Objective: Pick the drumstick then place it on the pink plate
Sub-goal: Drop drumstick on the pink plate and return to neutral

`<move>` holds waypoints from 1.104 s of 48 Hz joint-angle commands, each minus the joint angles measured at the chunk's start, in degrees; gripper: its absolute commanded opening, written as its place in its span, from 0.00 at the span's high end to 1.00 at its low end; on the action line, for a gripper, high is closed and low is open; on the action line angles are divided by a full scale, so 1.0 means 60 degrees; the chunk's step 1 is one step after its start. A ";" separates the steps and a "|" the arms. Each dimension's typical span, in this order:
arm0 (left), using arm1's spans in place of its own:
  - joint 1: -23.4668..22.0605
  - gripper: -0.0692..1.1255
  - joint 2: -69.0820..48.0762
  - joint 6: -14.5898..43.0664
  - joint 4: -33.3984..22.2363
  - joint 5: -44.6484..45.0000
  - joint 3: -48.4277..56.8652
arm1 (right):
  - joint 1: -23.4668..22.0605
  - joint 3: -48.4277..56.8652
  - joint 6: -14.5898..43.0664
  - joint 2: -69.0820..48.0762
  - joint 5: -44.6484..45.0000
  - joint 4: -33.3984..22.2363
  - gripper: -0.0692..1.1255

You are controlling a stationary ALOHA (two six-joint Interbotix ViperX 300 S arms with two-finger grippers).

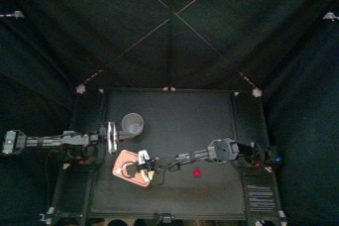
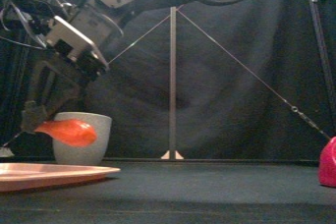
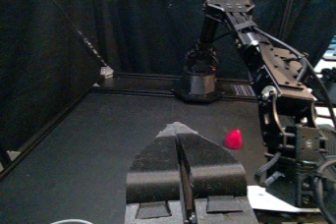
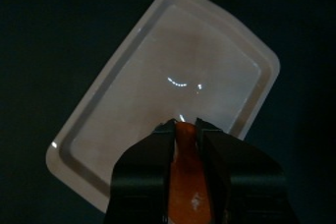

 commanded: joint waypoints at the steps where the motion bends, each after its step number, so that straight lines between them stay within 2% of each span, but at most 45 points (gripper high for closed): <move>1: 0.0029 0.77 0.0015 -0.0015 0.0000 -0.0103 -0.0073 | 0.0029 -0.0806 -0.0029 -0.0132 0.0205 0.0117 0.45; 8: 0.0015 0.77 0.0015 -0.0029 0.0000 -0.0103 -0.0044 | 0.0059 -0.1216 -0.0015 0.0088 0.0337 0.0264 0.26; 13: 0.0029 0.77 0.0015 -0.0029 -0.0015 -0.0103 -0.0029 | 0.0059 -0.1274 0.0000 0.0146 0.0322 0.0249 0.16; 22: 0.0015 0.77 0.0015 -0.0029 -0.0029 -0.0103 -0.0029 | 0.0059 -0.1055 0.0029 -0.0029 0.0366 0.0322 0.16; 30: 0.0029 0.77 0.0015 -0.0029 -0.0029 -0.0103 -0.0015 | 0.0000 -0.0088 0.0161 -0.0894 -0.0073 0.0439 0.16; 38: 0.0029 0.77 0.0000 -0.0029 -0.0029 -0.0103 0.0015 | -0.0029 0.1699 0.0762 -0.2153 -0.1816 0.0410 0.16; 53: 0.0029 0.77 0.0000 -0.0029 -0.0029 -0.0103 0.0029 | -0.0161 0.5449 0.1333 -0.5098 -0.6504 0.0469 0.16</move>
